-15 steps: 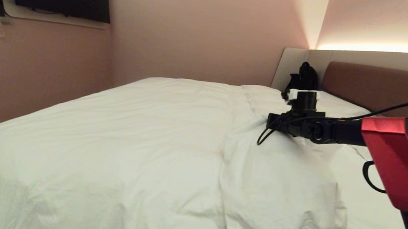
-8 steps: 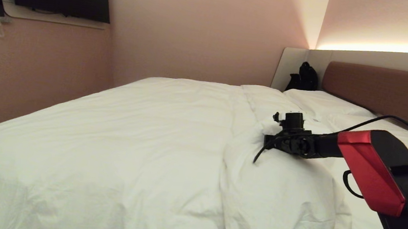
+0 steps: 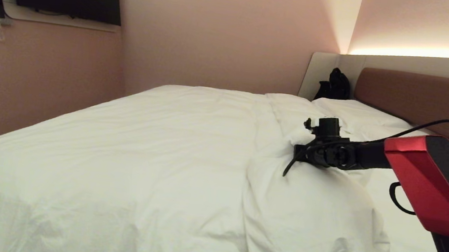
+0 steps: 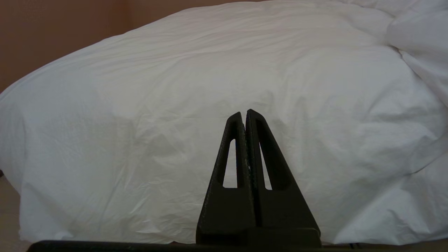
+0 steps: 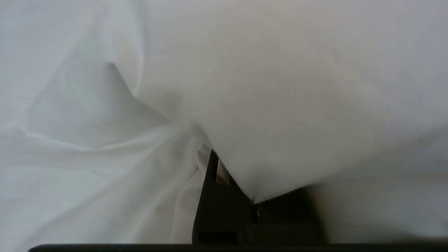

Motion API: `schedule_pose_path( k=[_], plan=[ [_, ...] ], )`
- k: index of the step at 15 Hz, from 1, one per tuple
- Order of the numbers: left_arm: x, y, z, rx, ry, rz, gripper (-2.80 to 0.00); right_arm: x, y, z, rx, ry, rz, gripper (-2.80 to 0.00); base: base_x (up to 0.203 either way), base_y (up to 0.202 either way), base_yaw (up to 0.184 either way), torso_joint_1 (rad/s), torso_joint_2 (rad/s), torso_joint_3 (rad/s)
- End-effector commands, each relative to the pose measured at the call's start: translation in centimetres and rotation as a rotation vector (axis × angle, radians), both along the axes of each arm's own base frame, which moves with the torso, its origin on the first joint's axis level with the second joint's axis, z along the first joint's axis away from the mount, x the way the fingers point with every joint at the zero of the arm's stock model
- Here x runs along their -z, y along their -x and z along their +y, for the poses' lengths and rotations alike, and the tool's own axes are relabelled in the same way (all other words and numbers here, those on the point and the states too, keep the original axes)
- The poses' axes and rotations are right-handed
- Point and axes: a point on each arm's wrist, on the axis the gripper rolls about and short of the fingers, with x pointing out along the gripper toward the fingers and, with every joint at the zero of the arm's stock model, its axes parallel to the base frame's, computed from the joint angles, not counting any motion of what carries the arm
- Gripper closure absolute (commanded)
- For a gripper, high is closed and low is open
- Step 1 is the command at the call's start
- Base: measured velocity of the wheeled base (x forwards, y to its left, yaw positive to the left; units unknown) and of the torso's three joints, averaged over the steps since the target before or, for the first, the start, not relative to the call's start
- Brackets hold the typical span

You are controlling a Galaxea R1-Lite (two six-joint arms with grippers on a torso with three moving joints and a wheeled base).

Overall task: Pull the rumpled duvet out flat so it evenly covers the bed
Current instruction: Flatten the corners of the folded blanket

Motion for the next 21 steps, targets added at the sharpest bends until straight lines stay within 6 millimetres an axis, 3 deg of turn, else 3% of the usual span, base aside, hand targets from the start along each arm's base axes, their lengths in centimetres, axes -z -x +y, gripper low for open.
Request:
schedule_pose_path(
  k=[1, 3, 8, 15, 19, 21],
  plan=[
    [0.0, 0.0, 0.0, 0.000, -0.001, 0.001, 0.00, -4.5, 1.9, 0.5, -0.019, -0.013, -0.070, 0.00, 0.000, 0.000, 0.000, 0.000, 0.00, 0.000],
    [0.0, 0.0, 0.0, 0.000, -0.001, 0.001, 0.00, -6.2, 3.0, 1.1, -0.034, -0.020, -0.090, 0.00, 0.000, 0.000, 0.000, 0.000, 0.00, 0.000],
    [0.0, 0.0, 0.0, 0.000, -0.001, 0.001, 0.00, -8.1, 4.7, 1.3, -0.046, -0.023, -0.102, 0.00, 0.000, 0.000, 0.000, 0.000, 0.00, 0.000],
    [0.0, 0.0, 0.0, 0.000, -0.001, 0.001, 0.00, -10.7, 3.3, 1.6, -0.051, -0.047, -0.188, 0.00, 0.000, 0.000, 0.000, 0.000, 0.00, 0.000],
    [0.0, 0.0, 0.0, 0.000, -0.001, 0.001, 0.00, -7.7, 2.0, 1.9, -0.045, -0.030, -0.106, 0.00, 0.000, 0.000, 0.000, 0.000, 0.00, 0.000],
    [0.0, 0.0, 0.0, 0.000, -0.001, 0.001, 0.00, -4.5, 0.8, 1.8, -0.035, -0.016, -0.050, 0.00, 0.000, 0.000, 0.000, 0.000, 0.00, 0.000]
  ],
)
